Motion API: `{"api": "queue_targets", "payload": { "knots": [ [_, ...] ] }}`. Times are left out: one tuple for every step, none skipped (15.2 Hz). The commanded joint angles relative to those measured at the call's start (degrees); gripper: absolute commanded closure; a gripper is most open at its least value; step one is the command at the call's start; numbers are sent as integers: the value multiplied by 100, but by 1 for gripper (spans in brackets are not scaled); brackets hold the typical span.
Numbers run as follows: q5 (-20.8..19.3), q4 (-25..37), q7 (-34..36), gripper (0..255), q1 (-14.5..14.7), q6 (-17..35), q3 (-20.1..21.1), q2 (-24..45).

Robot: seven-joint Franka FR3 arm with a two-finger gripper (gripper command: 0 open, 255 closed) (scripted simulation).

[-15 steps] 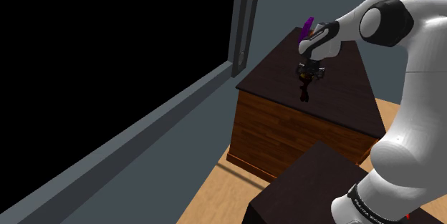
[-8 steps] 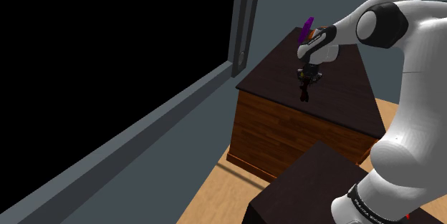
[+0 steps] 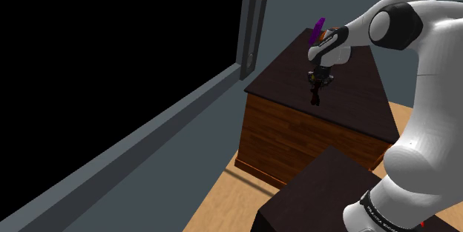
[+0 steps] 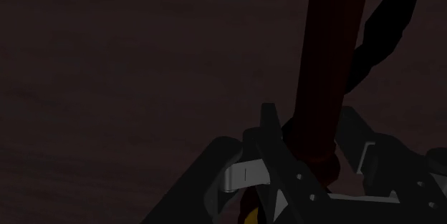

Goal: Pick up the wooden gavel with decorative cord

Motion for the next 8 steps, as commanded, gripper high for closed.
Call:
{"api": "queue_targets", "payload": {
  "knots": [
    [-9, 11, -1, 255, 3, -51, -8, -39],
    [-18, 22, -2, 255, 9, -108, -15, -86],
    [-26, 34, -2, 255, 15, -166, -22, -132],
    [-35, 50, -3, 255, 20, -225, -28, -176],
    [-43, 66, -4, 255, 25, -284, -34, -220],
    [-51, 83, -5, 255, 30, -344, -40, -264],
    [-60, 101, -6, 255, 35, -404, -46, -306],
    [-68, 120, -7, 255, 40, -464, -51, -348]
  ]
}}
